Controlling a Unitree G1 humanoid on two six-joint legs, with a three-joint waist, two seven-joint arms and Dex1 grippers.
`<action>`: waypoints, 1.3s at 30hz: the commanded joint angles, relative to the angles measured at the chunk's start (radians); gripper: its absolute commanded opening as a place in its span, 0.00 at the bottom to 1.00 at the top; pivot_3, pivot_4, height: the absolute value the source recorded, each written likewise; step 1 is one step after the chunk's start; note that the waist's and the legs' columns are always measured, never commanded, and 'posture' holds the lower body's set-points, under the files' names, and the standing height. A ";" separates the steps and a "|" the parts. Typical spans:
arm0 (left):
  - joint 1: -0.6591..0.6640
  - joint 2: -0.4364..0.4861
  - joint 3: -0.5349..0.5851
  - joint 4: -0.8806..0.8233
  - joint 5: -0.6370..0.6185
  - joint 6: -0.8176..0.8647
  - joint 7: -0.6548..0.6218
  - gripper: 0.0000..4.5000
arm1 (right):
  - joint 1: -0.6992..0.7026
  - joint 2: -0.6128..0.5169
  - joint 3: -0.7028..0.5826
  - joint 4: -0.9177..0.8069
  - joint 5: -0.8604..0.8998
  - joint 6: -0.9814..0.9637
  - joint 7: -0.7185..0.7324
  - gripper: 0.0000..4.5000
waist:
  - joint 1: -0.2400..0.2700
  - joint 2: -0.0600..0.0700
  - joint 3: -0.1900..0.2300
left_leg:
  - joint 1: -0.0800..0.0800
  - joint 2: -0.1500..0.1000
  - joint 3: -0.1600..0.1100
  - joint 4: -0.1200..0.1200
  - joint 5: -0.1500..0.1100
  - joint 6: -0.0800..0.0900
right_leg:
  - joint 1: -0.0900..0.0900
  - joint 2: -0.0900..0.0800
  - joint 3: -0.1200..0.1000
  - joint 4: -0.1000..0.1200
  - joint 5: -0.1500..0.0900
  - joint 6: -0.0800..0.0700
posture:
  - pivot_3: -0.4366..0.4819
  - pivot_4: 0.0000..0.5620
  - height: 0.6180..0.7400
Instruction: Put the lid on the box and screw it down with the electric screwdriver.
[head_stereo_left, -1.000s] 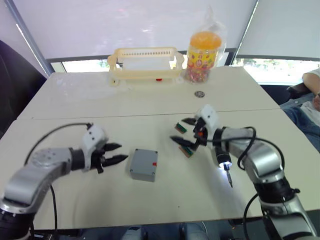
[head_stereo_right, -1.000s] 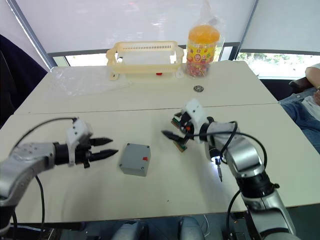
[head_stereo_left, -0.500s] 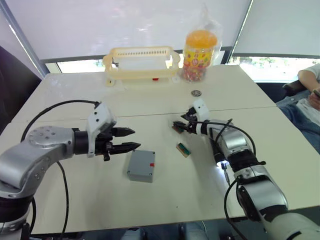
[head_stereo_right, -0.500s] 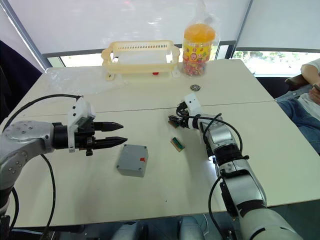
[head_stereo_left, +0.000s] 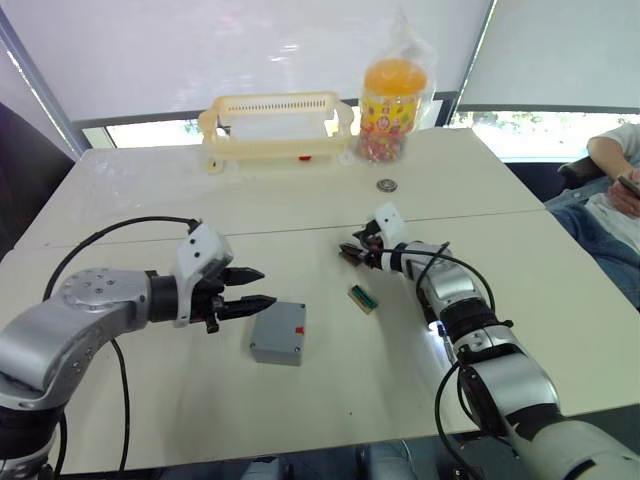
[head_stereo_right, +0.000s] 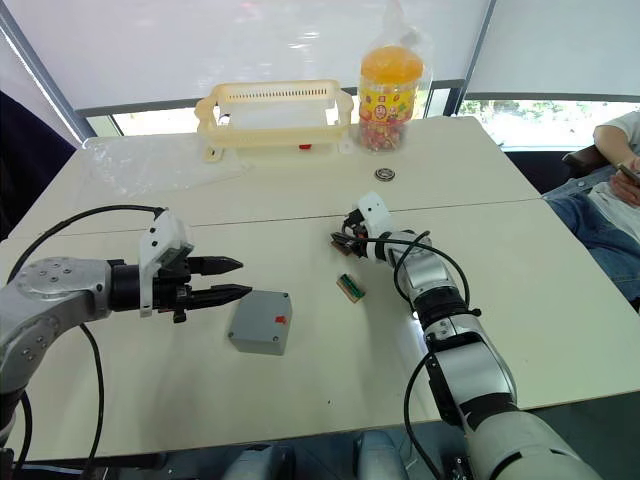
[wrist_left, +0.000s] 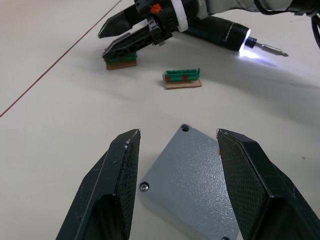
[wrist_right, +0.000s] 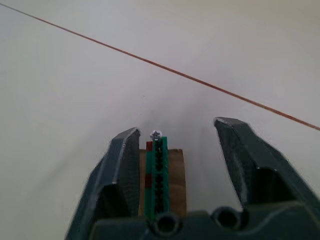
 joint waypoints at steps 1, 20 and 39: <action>0.000 0.016 0.012 -0.009 0.006 -0.029 -0.009 0.55 | -0.017 0.007 -0.013 -0.019 -0.004 -0.019 -0.004 0.32 | 0.000 0.000 0.000 | 0.000 0.000 0.000 0.000 0.000 0.000 | 0.000 0.000 0.000 0.000 0.000 0.000 | 0.48 0.27 1.00; 0.008 0.003 -0.012 -0.003 0.024 -0.048 0.001 0.55 | -0.017 0.013 -0.015 -0.011 -0.028 -0.021 -0.010 0.01 | 0.000 0.000 0.000 | 0.000 0.000 0.000 0.000 0.000 0.000 | 0.000 0.000 0.000 0.001 0.000 0.000 | 0.48 0.27 1.00; 0.011 -0.017 -0.041 0.025 0.043 -0.080 0.001 0.55 | -0.021 0.004 -0.070 -0.122 0.012 0.046 -0.009 0.01 | 0.000 0.000 0.000 | 0.000 0.000 0.000 0.000 0.000 0.000 | -0.001 0.000 0.001 0.002 0.000 0.000 | 0.48 0.27 1.00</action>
